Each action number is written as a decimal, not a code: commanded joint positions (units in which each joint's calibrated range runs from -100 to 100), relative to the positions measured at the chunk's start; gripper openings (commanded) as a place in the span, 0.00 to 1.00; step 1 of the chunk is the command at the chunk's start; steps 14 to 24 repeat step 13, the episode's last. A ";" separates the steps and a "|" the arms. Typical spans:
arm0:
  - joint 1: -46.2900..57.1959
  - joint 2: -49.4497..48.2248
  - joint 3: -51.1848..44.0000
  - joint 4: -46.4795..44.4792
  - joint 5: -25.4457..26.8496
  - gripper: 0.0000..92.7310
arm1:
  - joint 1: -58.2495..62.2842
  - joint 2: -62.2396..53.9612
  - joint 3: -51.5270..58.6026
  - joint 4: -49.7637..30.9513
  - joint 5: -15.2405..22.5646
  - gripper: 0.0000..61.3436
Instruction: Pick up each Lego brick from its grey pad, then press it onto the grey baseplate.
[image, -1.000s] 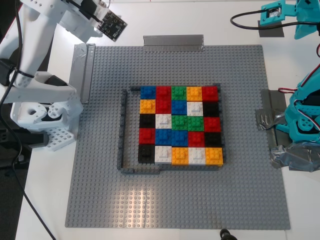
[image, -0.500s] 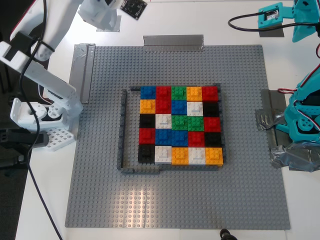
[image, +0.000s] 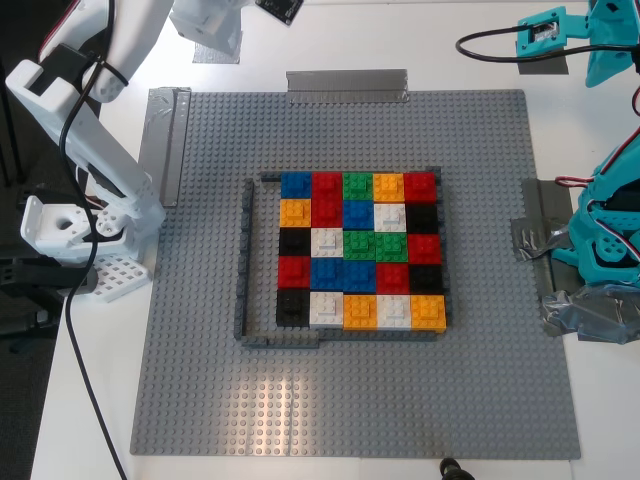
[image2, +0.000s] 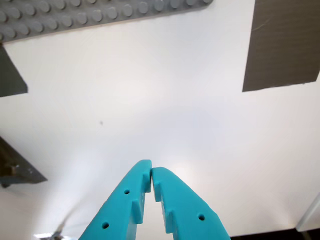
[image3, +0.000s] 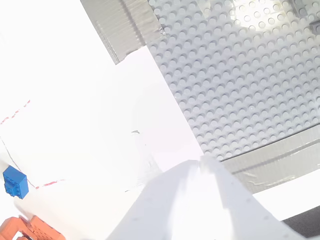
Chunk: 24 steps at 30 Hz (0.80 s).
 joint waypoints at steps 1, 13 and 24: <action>0.41 -1.21 -3.01 -0.23 0.12 0.00 | 0.19 -2.79 0.51 -0.10 0.15 0.00; 0.48 -1.21 -2.29 -0.23 0.12 0.00 | 0.26 -2.88 0.96 0.14 0.24 0.00; 0.48 -1.21 -2.29 -0.23 0.12 0.00 | 0.26 -2.88 0.96 0.14 0.24 0.00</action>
